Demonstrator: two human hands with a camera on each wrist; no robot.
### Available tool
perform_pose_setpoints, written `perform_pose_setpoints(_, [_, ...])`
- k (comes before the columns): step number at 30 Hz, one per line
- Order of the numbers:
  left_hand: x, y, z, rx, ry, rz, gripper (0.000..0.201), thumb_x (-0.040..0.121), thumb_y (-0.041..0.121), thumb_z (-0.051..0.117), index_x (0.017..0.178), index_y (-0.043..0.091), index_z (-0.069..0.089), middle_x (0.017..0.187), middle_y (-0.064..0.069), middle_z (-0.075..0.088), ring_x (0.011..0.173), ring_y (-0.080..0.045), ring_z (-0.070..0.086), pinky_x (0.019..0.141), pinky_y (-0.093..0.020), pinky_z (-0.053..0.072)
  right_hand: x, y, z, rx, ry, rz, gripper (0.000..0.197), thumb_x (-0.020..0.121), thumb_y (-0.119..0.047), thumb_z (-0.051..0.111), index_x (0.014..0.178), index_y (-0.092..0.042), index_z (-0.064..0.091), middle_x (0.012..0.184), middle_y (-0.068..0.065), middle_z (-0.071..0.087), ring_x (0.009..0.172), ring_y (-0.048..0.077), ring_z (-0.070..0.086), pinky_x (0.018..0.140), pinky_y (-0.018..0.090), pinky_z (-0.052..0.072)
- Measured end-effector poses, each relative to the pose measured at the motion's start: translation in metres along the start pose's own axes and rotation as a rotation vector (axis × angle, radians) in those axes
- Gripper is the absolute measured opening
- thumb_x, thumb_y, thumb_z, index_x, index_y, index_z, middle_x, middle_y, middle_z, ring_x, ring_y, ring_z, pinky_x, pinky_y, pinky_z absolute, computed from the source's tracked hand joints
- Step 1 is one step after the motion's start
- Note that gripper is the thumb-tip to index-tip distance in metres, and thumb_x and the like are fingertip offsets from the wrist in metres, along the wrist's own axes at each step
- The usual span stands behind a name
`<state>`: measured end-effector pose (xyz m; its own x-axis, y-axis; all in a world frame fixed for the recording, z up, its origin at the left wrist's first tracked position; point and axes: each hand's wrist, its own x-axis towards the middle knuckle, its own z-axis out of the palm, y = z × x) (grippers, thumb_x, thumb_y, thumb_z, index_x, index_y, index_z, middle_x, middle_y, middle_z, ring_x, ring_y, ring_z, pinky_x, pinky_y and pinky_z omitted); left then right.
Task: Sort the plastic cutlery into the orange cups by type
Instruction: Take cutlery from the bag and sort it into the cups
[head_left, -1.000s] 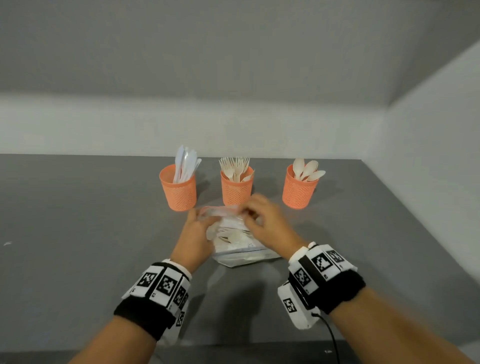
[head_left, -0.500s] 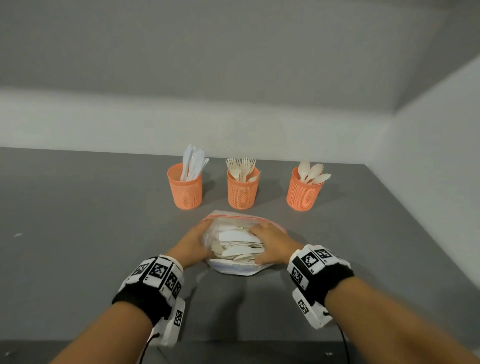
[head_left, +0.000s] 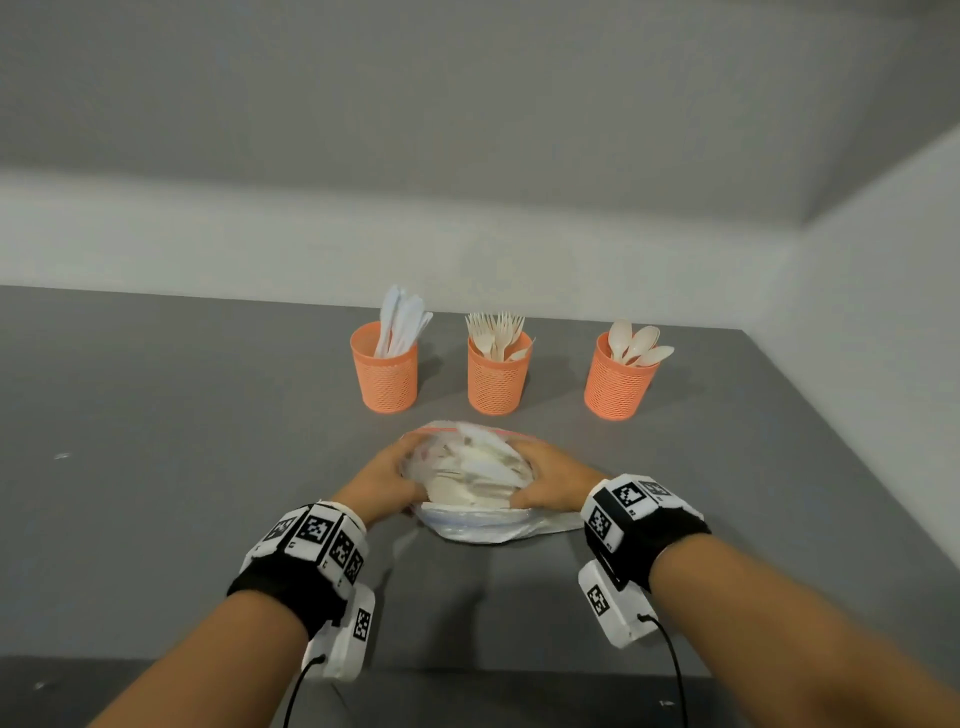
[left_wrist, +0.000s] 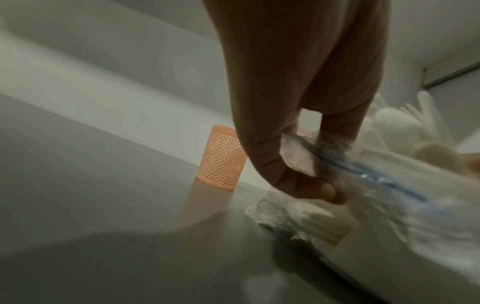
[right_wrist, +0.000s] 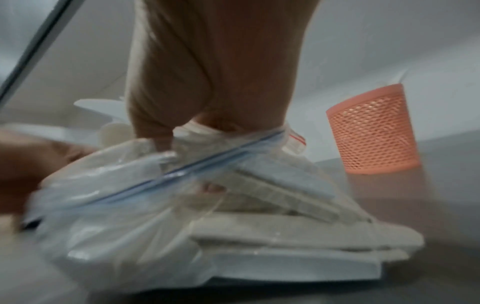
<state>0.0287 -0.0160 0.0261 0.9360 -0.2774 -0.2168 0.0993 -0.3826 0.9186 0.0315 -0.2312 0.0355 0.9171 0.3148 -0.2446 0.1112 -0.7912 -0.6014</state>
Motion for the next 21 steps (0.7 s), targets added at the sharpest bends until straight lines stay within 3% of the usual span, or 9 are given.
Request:
perform_pose_setpoints(2, [-0.001,0.0,0.0,0.03,-0.014,-0.011,0.068,0.075,-0.014,0.053,0.134,0.02,0.045,0.121,-0.01,0.052,0.077,-0.018,0.058,0.051,-0.022,0.052,-0.004,-0.002,-0.01,0.183,0.052,0.011,0.045,0.075,-0.005,0.067,0.116,-0.014,0.052,0.093,-0.003,0.06,0.089,0.016,0.056,0.065,0.007,0.044])
perform_pose_setpoints(3, [0.0,-0.001,0.0,0.041,-0.018,-0.019,0.067,0.076,-0.012,0.053,0.134,0.019,0.044,0.121,-0.01,0.051,0.075,-0.017,0.057,0.049,-0.02,0.051,-0.005,-0.004,-0.015,0.239,0.068,0.013,0.038,0.077,-0.004,0.067,0.109,-0.016,0.051,0.084,-0.007,0.057,0.085,0.015,0.055,0.061,0.007,0.041])
perform_pose_setpoints(7, [0.006,0.0,0.002,-0.019,0.035,-0.054,0.058,0.079,-0.008,0.051,0.127,0.021,0.04,0.099,-0.006,0.053,0.074,-0.02,0.057,0.054,-0.025,0.054,-0.004,-0.015,-0.032,0.46,0.127,-0.049,0.024,0.078,-0.002,0.067,0.095,-0.014,0.055,0.073,-0.006,0.058,0.068,0.004,0.056,0.063,0.014,0.044])
perform_pose_setpoints(11, [0.015,0.002,0.015,-0.101,0.174,-0.106,0.046,0.08,-0.008,0.044,0.118,0.017,0.036,0.099,-0.011,0.051,0.084,-0.025,0.055,0.07,-0.04,0.054,-0.001,-0.026,-0.048,0.91,0.326,-0.079,0.008,0.085,-0.004,0.058,0.078,-0.007,0.057,0.058,0.008,0.051,0.049,0.015,0.052,0.057,0.029,0.048])
perform_pose_setpoints(14, [0.018,0.004,0.023,-0.138,0.096,-0.197,0.053,0.08,-0.005,0.046,0.124,0.022,0.033,0.097,-0.011,0.05,0.086,-0.028,0.054,0.08,-0.043,0.053,-0.001,-0.027,-0.055,1.168,0.314,-0.052,0.01,0.088,-0.004,0.053,0.079,-0.009,0.054,0.061,0.005,0.045,0.043,0.012,0.045,0.046,0.025,0.044])
perform_pose_setpoints(16, [0.02,0.007,0.017,-0.036,0.009,-0.227,0.056,0.079,0.001,0.048,0.127,0.029,0.039,0.11,-0.013,0.049,0.098,-0.031,0.054,0.088,-0.043,0.05,-0.007,-0.026,-0.057,1.266,0.236,-0.048,0.008,0.087,-0.002,0.052,0.085,-0.009,0.053,0.06,0.004,0.044,0.042,0.01,0.042,0.042,0.022,0.04])
perform_pose_setpoints(17, [0.022,0.009,0.011,0.101,0.024,-0.189,0.051,0.079,0.009,0.051,0.125,0.032,0.045,0.12,-0.012,0.046,0.108,-0.032,0.051,0.094,-0.042,0.048,-0.009,-0.025,-0.056,1.31,0.201,-0.042,0.009,0.086,0.0,0.051,0.087,-0.009,0.054,0.059,0.003,0.045,0.041,0.01,0.041,0.041,0.021,0.038])
perform_pose_setpoints(19, [0.022,0.02,0.0,0.327,0.212,-0.031,0.035,0.079,0.03,0.058,0.115,0.033,0.06,0.136,-0.012,0.04,0.127,-0.031,0.039,0.107,-0.041,0.035,-0.012,-0.023,-0.056,1.366,0.159,-0.028,0.012,0.085,0.002,0.049,0.089,-0.009,0.054,0.056,0.001,0.045,0.039,0.008,0.04,0.039,0.019,0.036])
perform_pose_setpoints(21, [0.014,0.045,0.0,0.255,0.352,0.168,0.028,0.083,0.042,0.062,0.109,0.03,0.064,0.139,-0.006,0.037,0.134,-0.022,0.031,0.112,-0.042,0.028,-0.013,-0.025,-0.055,1.374,0.108,-0.031,0.014,0.085,0.003,0.048,0.09,-0.008,0.054,0.055,0.0,0.045,0.038,0.007,0.04,0.038,0.019,0.036])
